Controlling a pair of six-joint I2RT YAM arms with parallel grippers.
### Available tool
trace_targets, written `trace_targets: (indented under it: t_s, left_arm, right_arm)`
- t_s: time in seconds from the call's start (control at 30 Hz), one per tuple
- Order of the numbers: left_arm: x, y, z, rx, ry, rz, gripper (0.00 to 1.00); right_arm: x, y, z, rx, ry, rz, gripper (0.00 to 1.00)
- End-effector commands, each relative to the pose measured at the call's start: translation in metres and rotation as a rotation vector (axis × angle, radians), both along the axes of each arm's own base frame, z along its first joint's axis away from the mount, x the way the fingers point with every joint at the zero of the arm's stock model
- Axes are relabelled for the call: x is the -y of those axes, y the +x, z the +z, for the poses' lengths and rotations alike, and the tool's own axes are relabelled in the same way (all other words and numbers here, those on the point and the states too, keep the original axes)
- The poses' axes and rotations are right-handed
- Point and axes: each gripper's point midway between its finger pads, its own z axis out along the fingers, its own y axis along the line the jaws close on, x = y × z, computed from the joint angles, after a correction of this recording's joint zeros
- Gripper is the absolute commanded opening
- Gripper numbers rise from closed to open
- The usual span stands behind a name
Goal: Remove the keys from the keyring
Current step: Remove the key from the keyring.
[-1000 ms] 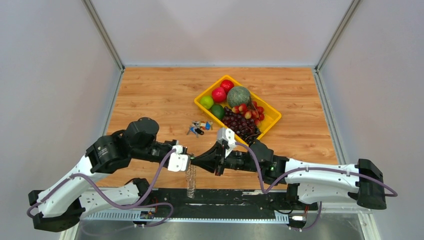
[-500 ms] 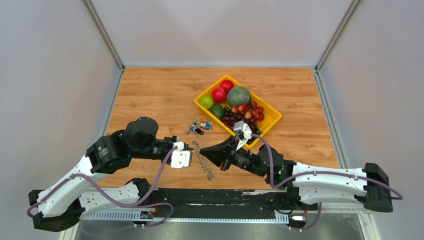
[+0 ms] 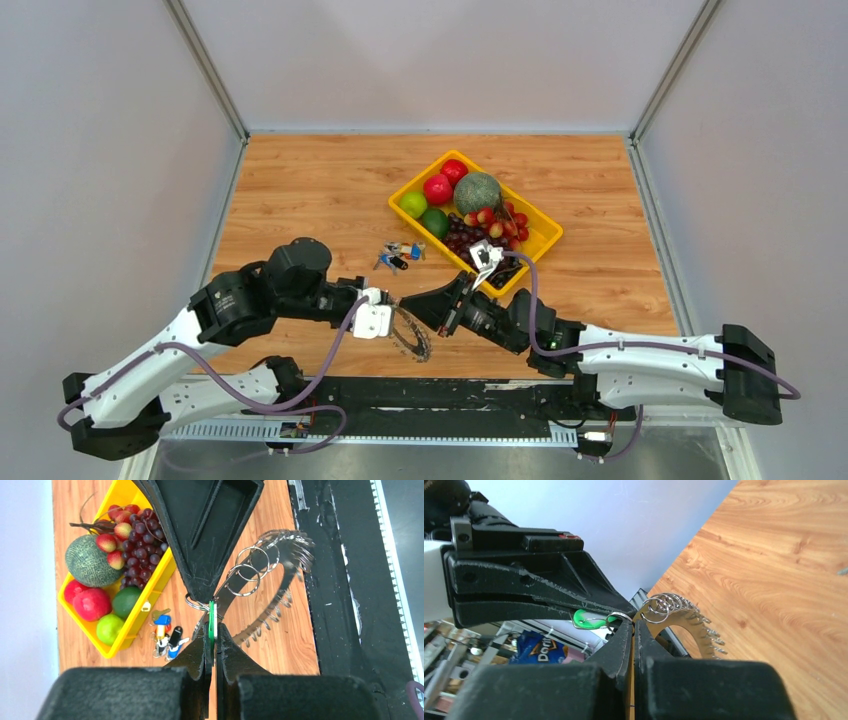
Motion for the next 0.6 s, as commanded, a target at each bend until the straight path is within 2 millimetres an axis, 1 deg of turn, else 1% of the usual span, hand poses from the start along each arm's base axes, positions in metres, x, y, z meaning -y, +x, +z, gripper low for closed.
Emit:
trace_targets:
  t_s: [0.0,0.17,0.3,0.57]
  left_arm:
    - [0.007,-0.003,0.003,0.033,-0.028,-0.042,0.0]
    - [0.008,-0.002,-0.009,0.05,0.029,-0.048,0.0]
    - [0.01,-0.004,-0.014,0.065,0.058,-0.061,0.0]
    - [0.01,-0.006,-0.024,0.095,0.118,-0.083,0.0]
  right_arm:
    - [0.01,0.012,0.011,-0.184,0.162,-0.045,0.0]
    - [0.008,0.014,0.014,-0.224,0.182,-0.033,0.0]
    - [0.005,0.014,0.017,-0.233,0.183,-0.019,0.0]
    - [0.004,0.018,0.014,-0.27,0.192,-0.004,0.0]
